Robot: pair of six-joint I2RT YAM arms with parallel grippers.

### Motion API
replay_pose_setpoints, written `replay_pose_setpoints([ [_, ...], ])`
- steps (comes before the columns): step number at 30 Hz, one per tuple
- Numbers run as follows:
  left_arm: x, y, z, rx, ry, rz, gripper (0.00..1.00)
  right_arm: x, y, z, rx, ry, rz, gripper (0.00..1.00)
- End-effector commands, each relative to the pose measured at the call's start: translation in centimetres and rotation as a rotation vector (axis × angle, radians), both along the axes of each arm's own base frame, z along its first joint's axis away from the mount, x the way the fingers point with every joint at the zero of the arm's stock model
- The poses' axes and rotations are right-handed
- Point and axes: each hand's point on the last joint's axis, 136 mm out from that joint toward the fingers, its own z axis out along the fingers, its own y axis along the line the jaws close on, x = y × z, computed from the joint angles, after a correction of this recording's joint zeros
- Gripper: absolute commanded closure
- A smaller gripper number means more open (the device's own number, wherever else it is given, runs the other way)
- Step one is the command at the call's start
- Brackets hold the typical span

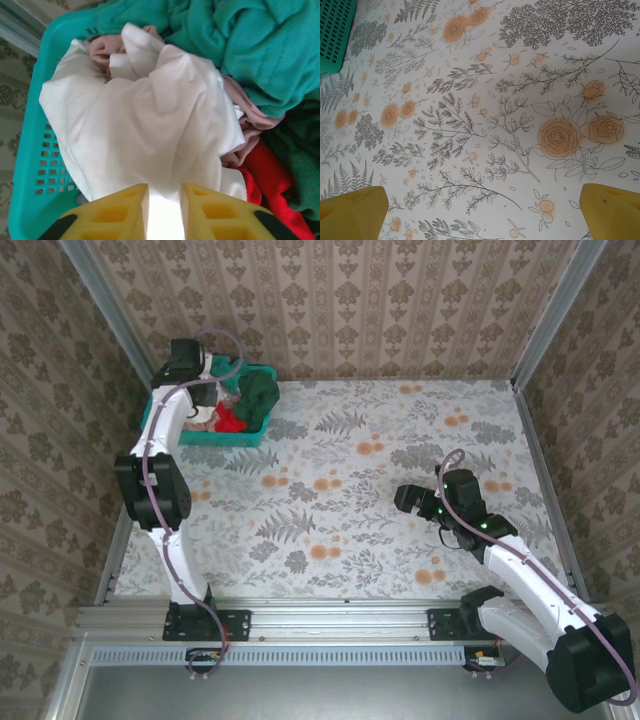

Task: Fold and stack the t-shirts

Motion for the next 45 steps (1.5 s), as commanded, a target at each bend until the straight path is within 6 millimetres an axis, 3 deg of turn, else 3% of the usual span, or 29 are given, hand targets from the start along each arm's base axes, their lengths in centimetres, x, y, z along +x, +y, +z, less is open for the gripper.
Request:
replay_pose_setpoints([
  [1,-0.2,-0.1,0.7,-0.008,0.010,0.004,0.88,0.2,0.3,0.7,0.001,-0.023,0.017,0.00],
  [3,-0.5,-0.3,2.1,-0.020,-0.002,-0.006,0.82,0.3,0.5,1.0,0.010,-0.031,0.024,0.00],
  [8,-1.3,-1.2,2.4,-0.067,-0.002,-0.025,0.37,0.6,0.7,1.0,0.021,-0.034,0.024,0.00],
  [10,-1.2,-1.8,1.6,-0.090,-0.003,-0.038,0.33,0.6,0.7,0.8,0.025,-0.032,0.024,0.00],
  [15,-0.2,-1.6,-1.7,-0.139,0.060,0.012,0.49,0.5,0.9,0.7,0.036,-0.024,0.031,0.00],
  [18,0.3,-1.0,-2.6,-0.153,0.063,0.042,0.63,0.3,0.8,0.9,0.034,-0.031,0.029,0.00],
  [25,0.0,-0.7,-0.9,-0.135,0.037,0.044,0.89,0.3,0.5,1.1,0.022,-0.038,0.020,0.00],
  [27,-0.7,-0.4,1.4,-0.131,0.012,0.050,1.00,0.4,0.8,1.4,0.033,-0.041,0.027,0.00],
  [30,-2.1,-0.8,6.8,-0.166,-0.072,0.043,1.00,0.6,1.0,2.1,0.043,-0.059,0.036,0.00],
  [36,-8.3,-3.5,23.1,-0.308,-0.434,-0.060,1.00,1.7,2.1,5.2,0.066,-0.131,0.085,0.00],
  [40,-13.7,-5.5,31.7,-0.368,-0.642,-0.134,1.00,3.1,3.3,8.4,0.082,-0.200,0.129,0.00],
  [43,-17.4,-9.6,36.6,-0.491,-0.779,-0.279,1.00,4.4,4.5,11.4,0.113,-0.271,0.159,0.00],
  [45,-20.1,-15.3,39.1,-0.556,-0.814,-0.487,1.00,5.2,5.8,13.5,0.149,-0.322,0.201,0.00],
])
